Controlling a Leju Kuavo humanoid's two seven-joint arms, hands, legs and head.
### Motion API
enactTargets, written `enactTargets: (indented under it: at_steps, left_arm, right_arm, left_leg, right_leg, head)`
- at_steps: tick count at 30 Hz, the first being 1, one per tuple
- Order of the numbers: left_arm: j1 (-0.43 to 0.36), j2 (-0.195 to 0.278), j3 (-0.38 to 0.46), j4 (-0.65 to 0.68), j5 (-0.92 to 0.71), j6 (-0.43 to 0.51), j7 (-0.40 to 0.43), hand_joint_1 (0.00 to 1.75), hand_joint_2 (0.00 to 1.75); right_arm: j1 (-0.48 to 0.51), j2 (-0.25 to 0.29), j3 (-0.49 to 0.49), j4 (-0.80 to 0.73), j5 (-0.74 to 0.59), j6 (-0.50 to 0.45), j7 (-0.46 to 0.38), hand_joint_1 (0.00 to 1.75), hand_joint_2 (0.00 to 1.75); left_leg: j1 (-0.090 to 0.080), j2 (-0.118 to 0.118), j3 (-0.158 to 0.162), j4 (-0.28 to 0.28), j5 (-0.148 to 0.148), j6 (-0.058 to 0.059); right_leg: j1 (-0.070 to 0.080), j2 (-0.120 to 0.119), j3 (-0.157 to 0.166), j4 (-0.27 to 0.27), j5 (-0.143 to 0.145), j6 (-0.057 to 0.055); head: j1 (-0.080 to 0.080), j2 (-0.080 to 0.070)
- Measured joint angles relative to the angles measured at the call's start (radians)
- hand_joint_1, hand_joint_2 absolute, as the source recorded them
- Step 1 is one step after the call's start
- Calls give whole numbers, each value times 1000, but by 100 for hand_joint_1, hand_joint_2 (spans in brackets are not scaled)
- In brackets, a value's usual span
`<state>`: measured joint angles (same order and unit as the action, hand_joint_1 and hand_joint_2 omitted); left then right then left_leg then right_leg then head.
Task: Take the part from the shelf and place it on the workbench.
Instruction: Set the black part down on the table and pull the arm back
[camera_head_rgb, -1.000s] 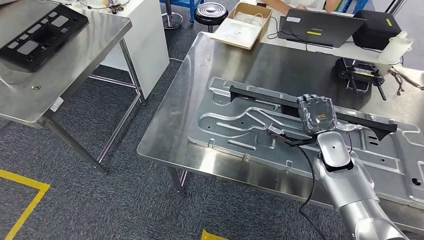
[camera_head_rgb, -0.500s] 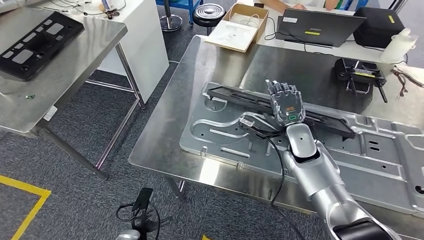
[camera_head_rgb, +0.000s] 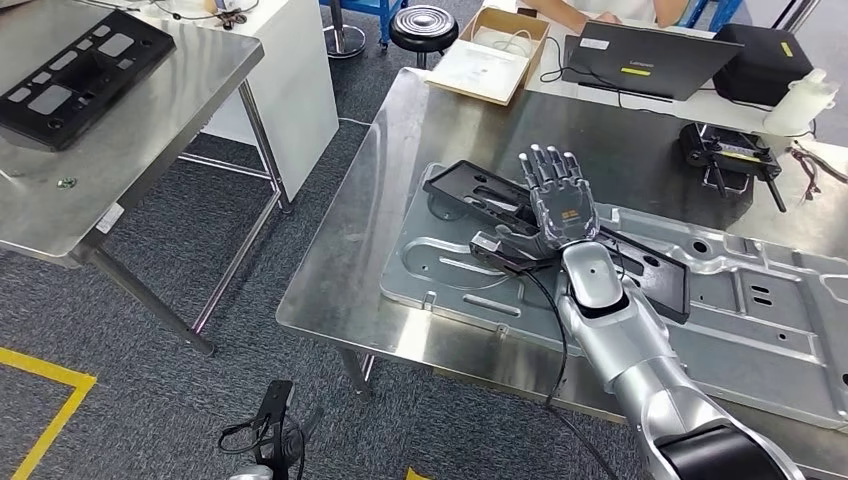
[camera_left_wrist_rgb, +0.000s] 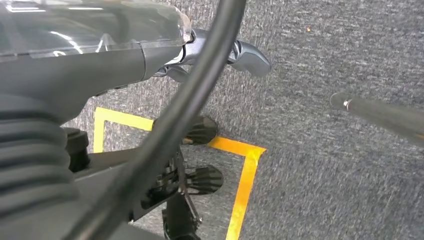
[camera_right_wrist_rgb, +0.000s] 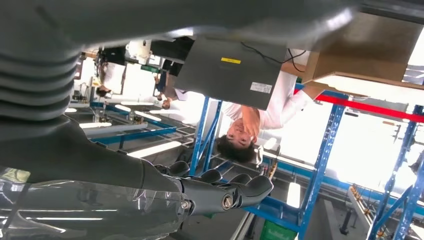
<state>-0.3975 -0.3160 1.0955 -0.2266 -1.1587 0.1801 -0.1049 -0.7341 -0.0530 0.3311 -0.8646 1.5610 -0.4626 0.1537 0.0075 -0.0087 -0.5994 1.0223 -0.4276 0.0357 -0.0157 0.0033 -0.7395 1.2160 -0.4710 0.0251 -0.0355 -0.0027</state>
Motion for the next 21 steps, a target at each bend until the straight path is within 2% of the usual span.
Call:
enactTargets:
  at_steps: [2,3,5,7,8,10,12,13,14,15,17,18,19,21]
  left_arm:
    - [-1,0,0,0,9,-3,-1,0,0]
    - [-2,0,0,0,13,-4,-2,0,0]
    - [-2,1,0,0,20,-5,-3,0,0]
    - [-2,2,0,0,25,-5,-3,0,0]
    - [-2,3,0,0,27,-5,-3,0,0]
    - [-2,4,0,0,32,-6,-3,0,0]
    - [-1,5,0,0,36,-5,-3,0,0]
    - [0,5,0,0,37,-5,-3,0,0]
    - [1,6,0,0,38,-4,-3,0,0]
    - [1,6,0,0,39,-3,-3,0,0]
    - [-2,7,0,0,39,-2,-3,0,0]
    - [-3,7,-1,0,39,-1,-3,0,0]
    - [-4,7,-1,0,39,-1,-4,0,0]
    - [-4,8,-1,0,39,-1,-4,0,0]
  right_arm:
    - [-9,2,1,7,-1,-2,-5,0,0]
    - [-13,4,2,10,-1,-3,-7,0,0]
    - [-18,8,3,17,-2,-5,-11,0,0]
    - [-19,13,3,22,-3,-6,-13,0,0]
    - [-21,15,3,24,-3,-6,-14,0,0]
    - [-25,21,3,28,-4,-7,-15,0,0]
    - [-25,26,4,32,-4,-8,-16,0,0]
    - [-24,27,4,34,-4,-8,-17,0,0]
    - [-24,28,4,35,-4,-9,-17,0,0]
    - [-23,29,4,36,-4,-10,-18,0,0]
    - [-24,31,4,37,-4,-12,-18,0,0]
    - [-25,31,4,36,-4,-13,-18,0,0]
    - [-25,32,4,36,-4,-14,-18,0,0]
    - [-26,33,4,37,-4,-15,-19,0,0]
  left_leg:
    - [-2,-1,-3,5,-4,-4]
    - [-4,-1,-5,7,-4,-8]
    - [-7,-2,-10,9,-2,-15]
    - [-7,-3,-14,13,-8,-25]
    - [-7,-2,-19,29,-27,-30]
    - [-3,1,-51,120,-98,-39]
    - [1,2,-90,244,-167,-46]
    - [2,2,-94,276,-180,-48]
    - [3,2,-80,268,-175,-49]
    - [4,2,-46,223,-156,-49]
    - [3,2,42,87,-115,-45]
    - [2,1,69,39,-102,-41]
    - [-1,1,80,15,-95,-37]
    - [-6,0,71,10,-79,-24]
  right_leg:
    - [3,1,59,-122,53,-8]
    - [5,1,78,-162,65,-12]
    - [10,2,87,-183,66,-18]
    - [6,0,86,-190,72,-27]
    - [3,-2,86,-194,77,-34]
    - [0,-5,79,-199,88,-46]
    - [1,-6,66,-198,98,-49]
    - [1,-6,58,-196,105,-48]
    - [1,-6,48,-195,112,-46]
    - [0,-6,39,-193,119,-43]
    - [1,-5,24,-189,134,-34]
    - [2,-5,20,-188,141,-28]
    - [2,-5,19,-189,149,-21]
    - [0,-5,19,-201,170,-6]
  head:
    - [0,0]
    - [0,0]
    - [0,0]
    - [0,0]
    - [0,0]
    - [0,0]
    - [0,0]
    - [0,0]
    - [0,0]
    - [0,0]
    - [0,0]
    - [0,0]
    - [0,0]
    - [0,0]
